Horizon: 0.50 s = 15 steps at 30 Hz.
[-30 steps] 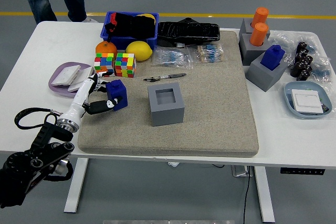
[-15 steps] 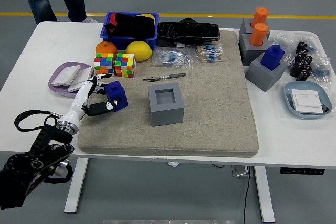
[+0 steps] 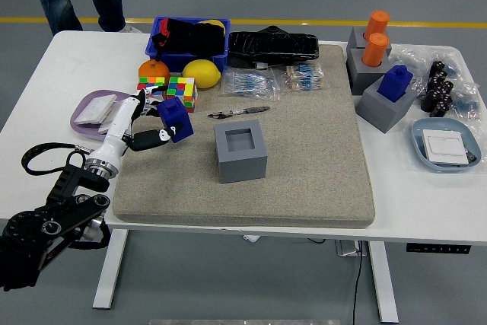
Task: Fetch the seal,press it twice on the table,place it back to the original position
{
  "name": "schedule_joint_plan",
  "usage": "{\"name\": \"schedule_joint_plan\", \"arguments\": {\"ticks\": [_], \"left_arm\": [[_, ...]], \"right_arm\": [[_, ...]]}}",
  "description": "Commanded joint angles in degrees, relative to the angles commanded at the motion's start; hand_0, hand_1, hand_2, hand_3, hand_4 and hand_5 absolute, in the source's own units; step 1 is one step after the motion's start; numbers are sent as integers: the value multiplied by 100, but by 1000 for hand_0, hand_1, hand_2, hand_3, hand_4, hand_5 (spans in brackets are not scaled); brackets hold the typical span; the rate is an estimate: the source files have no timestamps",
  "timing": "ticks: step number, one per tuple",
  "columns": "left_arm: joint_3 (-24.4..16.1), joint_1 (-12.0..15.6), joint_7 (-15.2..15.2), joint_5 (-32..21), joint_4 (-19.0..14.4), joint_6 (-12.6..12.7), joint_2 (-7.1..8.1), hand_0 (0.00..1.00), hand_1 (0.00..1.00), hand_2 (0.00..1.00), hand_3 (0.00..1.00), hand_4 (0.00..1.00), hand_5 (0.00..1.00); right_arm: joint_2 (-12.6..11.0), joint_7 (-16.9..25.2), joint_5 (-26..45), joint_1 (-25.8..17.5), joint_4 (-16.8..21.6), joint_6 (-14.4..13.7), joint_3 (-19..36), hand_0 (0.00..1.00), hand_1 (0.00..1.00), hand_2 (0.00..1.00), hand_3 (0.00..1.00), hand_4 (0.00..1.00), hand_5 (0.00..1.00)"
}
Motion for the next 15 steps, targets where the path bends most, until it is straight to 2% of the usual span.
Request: {"name": "schedule_joint_plan", "arguments": {"ticks": [7,15], "left_arm": [[-173,-197,303,295,-701,-181,98,575,465,411,812,680,2],[80,-461,728,496,-1191,-570,161,576,463,412,814,680,2]], "right_arm": [[-14,2,3,3,0,-2,0,911,809,809,796,983,690],[-22,1,7,10,-3,3,9,911,809,809,797,983,690]]}}
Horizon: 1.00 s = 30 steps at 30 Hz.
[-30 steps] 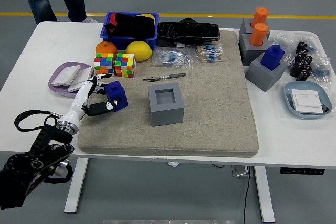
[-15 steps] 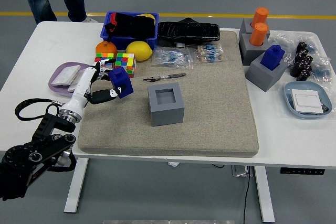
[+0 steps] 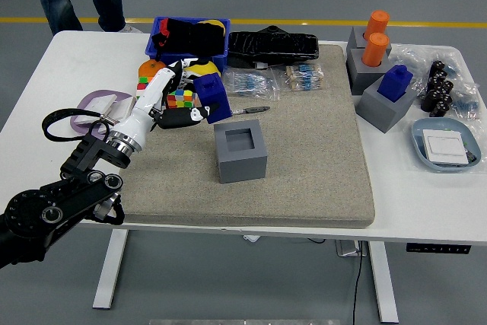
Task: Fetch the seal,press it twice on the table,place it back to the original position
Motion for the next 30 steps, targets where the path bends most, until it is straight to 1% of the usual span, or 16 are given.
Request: {"name": "schedule_joint_plan", "arguments": {"ticks": [4,7,12,19,30], "left_arm": [[177,-124,114,50,-130,-106,3,577,463,414,819,683,2],[309,-205,136,54,-167,-121,-17,577,463,414,819,683,2],[451,-260,132,46,-179,-105,-62,577,462,415,819,684,2],[619,-293,112,-20,-80,-81,-123,578,462,416,819,686,2],[781,-332,64,-132,107,-42,-165,580,463,421,819,690,2]], "right_arm": [[-6,2,-8,5,-4,-2,-6,911,809,808,797,984,689],[-9,2,-1,11,-4,-1,-28,911,809,808,797,984,689],[-13,4,2,7,-5,-3,-45,911,809,808,798,984,689],[-21,6,10,1,-6,0,-70,912,809,808,798,984,690],[-30,13,27,0,-4,-1,-121,912,810,808,799,985,690]]}}
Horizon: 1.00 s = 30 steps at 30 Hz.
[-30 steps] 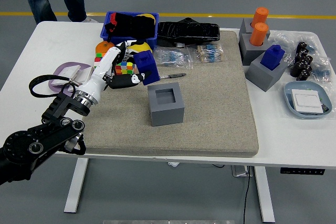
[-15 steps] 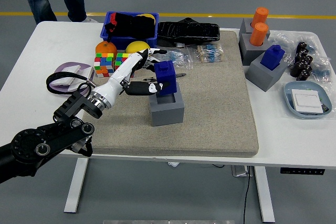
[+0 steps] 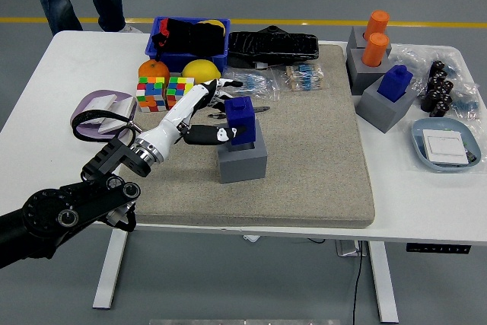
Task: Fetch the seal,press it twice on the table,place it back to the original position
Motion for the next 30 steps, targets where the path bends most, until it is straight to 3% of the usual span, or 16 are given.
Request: {"name": "schedule_joint_plan", "arguments": {"ticks": [30], "left_arm": [[124,60,-135,-47,255,125,-114,582,468,424,822,694,2]], "right_arm": [[-37,18,33,-12,4,-11,-109,912,810,807,800,986,691]]}}
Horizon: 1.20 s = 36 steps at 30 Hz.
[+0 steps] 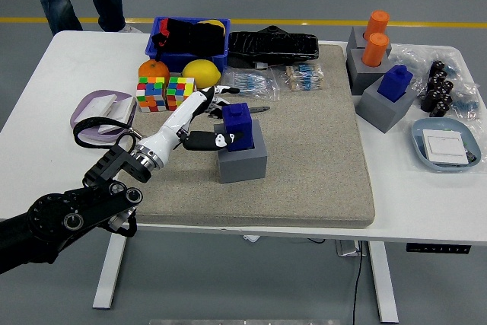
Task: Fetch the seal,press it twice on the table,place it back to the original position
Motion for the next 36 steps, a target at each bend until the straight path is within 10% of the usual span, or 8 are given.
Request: {"name": "schedule_joint_plan", "arguments": {"ticks": [36], "left_arm": [[125,-27,-60,-42,127,11,-53,583,470,424,819,693,2]], "right_arm": [[-4,23,3,27,6,-15,29,912,810,806,801,986,689]]}}
